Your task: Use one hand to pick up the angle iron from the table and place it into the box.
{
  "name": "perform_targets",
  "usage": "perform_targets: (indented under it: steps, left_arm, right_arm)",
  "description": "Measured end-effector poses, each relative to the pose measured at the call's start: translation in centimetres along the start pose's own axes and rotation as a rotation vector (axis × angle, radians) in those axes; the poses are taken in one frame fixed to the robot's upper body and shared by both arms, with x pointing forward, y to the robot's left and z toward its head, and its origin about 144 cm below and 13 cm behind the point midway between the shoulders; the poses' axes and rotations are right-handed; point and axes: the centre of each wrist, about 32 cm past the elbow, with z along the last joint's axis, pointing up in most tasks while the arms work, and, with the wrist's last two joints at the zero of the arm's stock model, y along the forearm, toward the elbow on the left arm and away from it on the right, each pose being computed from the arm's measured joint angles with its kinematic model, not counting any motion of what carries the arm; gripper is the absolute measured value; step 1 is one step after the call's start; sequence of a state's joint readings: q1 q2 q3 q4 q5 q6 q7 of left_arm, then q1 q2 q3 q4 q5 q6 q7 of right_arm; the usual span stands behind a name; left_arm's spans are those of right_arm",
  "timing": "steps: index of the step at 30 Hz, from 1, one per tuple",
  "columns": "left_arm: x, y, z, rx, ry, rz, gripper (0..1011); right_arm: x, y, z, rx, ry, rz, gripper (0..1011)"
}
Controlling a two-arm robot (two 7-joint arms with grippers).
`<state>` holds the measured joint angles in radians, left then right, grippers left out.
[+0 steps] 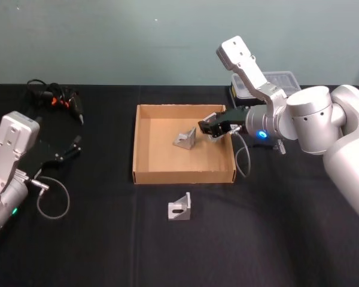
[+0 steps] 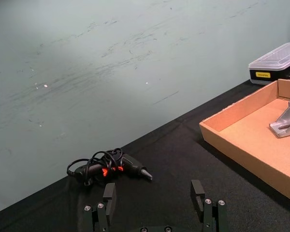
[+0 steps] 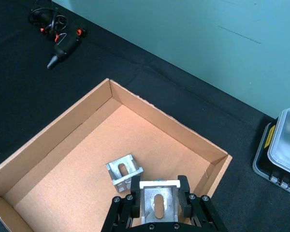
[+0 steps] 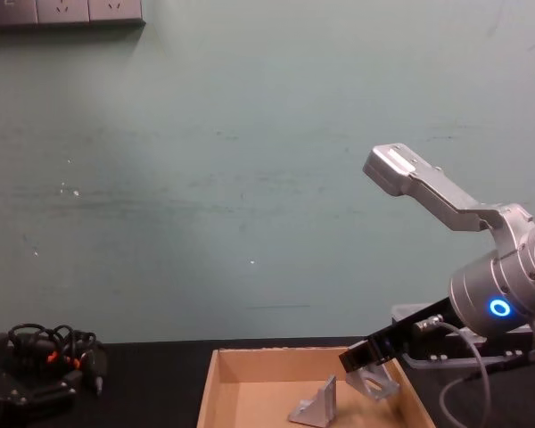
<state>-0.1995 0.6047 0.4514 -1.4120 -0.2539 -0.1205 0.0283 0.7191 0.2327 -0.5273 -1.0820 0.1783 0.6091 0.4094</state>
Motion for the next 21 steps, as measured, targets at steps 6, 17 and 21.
perform_targets:
  steps: [6, 17, 21]
  left_arm:
    - [0.0, 0.0, 0.0, 0.0, 0.0, 0.0, 1011]
    - [0.0, 0.0, 0.0, 0.0, 0.0, 0.0, 1011]
    - [0.0, 0.0, 0.0, 0.0, 0.0, 0.0, 1011]
  right_arm:
    - [-0.01, -0.06, 0.0, -0.001, 0.0, 0.0, 592]
    - [-0.05, -0.09, 0.0, -0.002, -0.001, 0.001, 918]
    - [-0.05, -0.1, -0.01, -0.002, 0.0, 0.001, 997]
